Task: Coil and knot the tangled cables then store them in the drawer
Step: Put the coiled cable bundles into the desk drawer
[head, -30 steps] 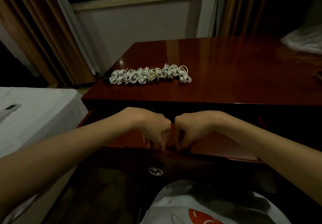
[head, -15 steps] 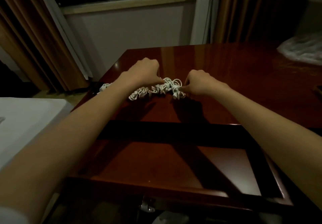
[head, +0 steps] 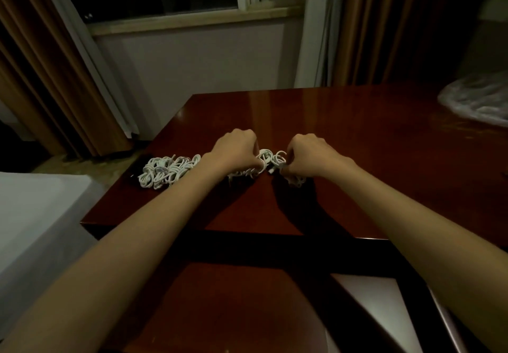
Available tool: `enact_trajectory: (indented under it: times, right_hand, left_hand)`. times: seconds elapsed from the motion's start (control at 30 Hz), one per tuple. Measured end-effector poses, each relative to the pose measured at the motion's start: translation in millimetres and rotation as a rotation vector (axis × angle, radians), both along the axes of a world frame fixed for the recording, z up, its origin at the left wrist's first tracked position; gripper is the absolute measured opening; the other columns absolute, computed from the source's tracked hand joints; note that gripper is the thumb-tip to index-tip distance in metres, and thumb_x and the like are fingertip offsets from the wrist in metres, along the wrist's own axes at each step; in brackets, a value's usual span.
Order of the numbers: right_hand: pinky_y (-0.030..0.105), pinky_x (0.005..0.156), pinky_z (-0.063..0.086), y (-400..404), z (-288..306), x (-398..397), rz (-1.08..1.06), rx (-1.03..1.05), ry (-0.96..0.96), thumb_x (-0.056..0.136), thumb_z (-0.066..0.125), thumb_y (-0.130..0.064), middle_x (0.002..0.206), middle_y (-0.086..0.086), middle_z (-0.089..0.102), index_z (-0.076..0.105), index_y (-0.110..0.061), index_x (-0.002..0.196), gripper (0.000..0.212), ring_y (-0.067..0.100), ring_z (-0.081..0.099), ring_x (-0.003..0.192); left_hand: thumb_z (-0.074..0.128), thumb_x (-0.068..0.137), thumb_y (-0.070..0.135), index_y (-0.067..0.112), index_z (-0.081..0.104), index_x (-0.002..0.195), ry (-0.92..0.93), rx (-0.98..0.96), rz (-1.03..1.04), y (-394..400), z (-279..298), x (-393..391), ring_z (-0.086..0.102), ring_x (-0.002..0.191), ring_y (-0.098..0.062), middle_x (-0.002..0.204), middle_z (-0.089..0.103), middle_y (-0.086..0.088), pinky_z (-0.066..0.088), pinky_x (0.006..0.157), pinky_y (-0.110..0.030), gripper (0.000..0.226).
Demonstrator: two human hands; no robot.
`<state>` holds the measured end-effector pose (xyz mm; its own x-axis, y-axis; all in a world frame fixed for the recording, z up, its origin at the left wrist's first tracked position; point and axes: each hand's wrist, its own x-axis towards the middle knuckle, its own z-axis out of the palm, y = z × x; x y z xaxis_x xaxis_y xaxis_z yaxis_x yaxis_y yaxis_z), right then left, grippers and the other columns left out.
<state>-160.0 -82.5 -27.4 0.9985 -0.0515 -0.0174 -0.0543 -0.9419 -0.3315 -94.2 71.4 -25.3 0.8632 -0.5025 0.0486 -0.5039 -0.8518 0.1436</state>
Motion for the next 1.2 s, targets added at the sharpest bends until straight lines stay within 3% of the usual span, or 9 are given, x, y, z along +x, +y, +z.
enact_trajectory:
  times: [0.17,0.27,0.37,0.57,0.67,0.73,0.87,0.97,1.2]
  right_hand:
    - [0.039,0.076,0.058,-16,1,-8,0.011,-0.023,-0.015,0.081,0.076,-0.023,0.092,0.006,0.064,0.065,-0.009,0.1,0.026,0.022,0.064,0.083]
    - [0.038,0.075,0.058,-17,-2,-9,0.018,-0.017,-0.035,0.082,0.075,-0.023,0.092,0.007,0.064,0.063,-0.007,0.1,0.026,0.022,0.063,0.082]
    - [0.04,0.075,0.059,-21,-5,-10,0.031,0.011,-0.053,0.081,0.076,-0.021,0.092,0.007,0.064,0.063,-0.007,0.101,0.028,0.022,0.064,0.083]
    - [0.034,0.073,0.058,-37,-6,-32,0.097,0.024,-0.084,0.08,0.076,-0.021,0.091,0.002,0.064,0.066,-0.011,0.099,0.024,0.016,0.062,0.083]
    - [0.037,0.074,0.058,-42,-4,-47,0.137,0.022,-0.091,0.079,0.077,-0.021,0.092,0.002,0.065,0.066,-0.01,0.099,0.025,0.017,0.063,0.083]
    - [0.039,0.074,0.058,-46,-3,-60,0.161,0.013,-0.091,0.079,0.077,-0.022,0.09,0.002,0.066,0.065,-0.009,0.097,0.025,0.018,0.064,0.083]
    - [0.037,0.066,0.057,-52,-1,-93,0.213,-0.002,-0.099,0.079,0.075,-0.016,0.085,0.002,0.065,0.064,-0.008,0.096,0.022,0.016,0.064,0.076]
    - [0.031,0.057,0.054,-54,-1,-120,0.266,-0.015,-0.108,0.079,0.076,-0.017,0.08,-0.001,0.064,0.063,-0.01,0.091,0.018,0.011,0.063,0.067]
    - [0.028,0.059,0.054,-60,-12,-184,0.317,0.021,-0.048,0.081,0.075,-0.018,0.085,-0.005,0.064,0.063,-0.015,0.102,0.024,0.006,0.062,0.067]
  left_hand:
    - [0.077,0.08,0.028,0.017,0.069,0.097,0.059,-0.066,-0.041,-1,-1,1,0.061,0.09,-0.013,0.099,0.067,0.001,0.045,0.072,-0.026,0.022]
    - [0.077,0.08,0.034,0.016,0.064,0.102,0.027,-0.022,-0.034,-8,-3,-3,0.059,0.093,-0.016,0.099,0.064,0.001,0.046,0.081,-0.032,0.032]
    - [0.077,0.078,0.033,0.018,0.06,0.104,-0.042,0.033,-0.018,-13,-6,-5,0.059,0.1,-0.02,0.102,0.066,0.001,0.037,0.09,-0.037,0.034]
    - [0.079,0.077,0.027,0.014,0.065,0.115,-0.033,-0.106,-0.085,-10,-1,-12,0.063,0.093,-0.012,0.108,0.07,0.0,0.047,0.08,-0.026,0.042]
    - [0.079,0.078,0.026,0.013,0.069,0.114,-0.047,-0.089,-0.172,-15,4,-21,0.057,0.085,-0.006,0.11,0.071,-0.001,0.041,0.065,-0.012,0.039]
    - [0.079,0.079,0.026,0.013,0.069,0.114,-0.059,-0.08,-0.216,-20,8,-29,0.058,0.085,-0.005,0.109,0.071,-0.001,0.037,0.06,-0.011,0.038]
    - [0.079,0.078,0.025,0.017,0.071,0.112,-0.038,-0.109,-0.301,-29,14,-49,0.063,0.09,-0.006,0.106,0.072,0.001,0.045,0.072,-0.014,0.036]
    - [0.079,0.079,0.024,0.018,0.071,0.111,-0.017,-0.114,-0.37,-39,16,-69,0.062,0.086,-0.001,0.102,0.072,0.004,0.04,0.066,-0.01,0.033]
    - [0.079,0.079,0.02,0.017,0.072,0.108,0.107,-0.138,-0.572,-55,-2,-135,0.065,0.086,0.004,0.097,0.073,0.008,0.052,0.074,-0.011,0.031]
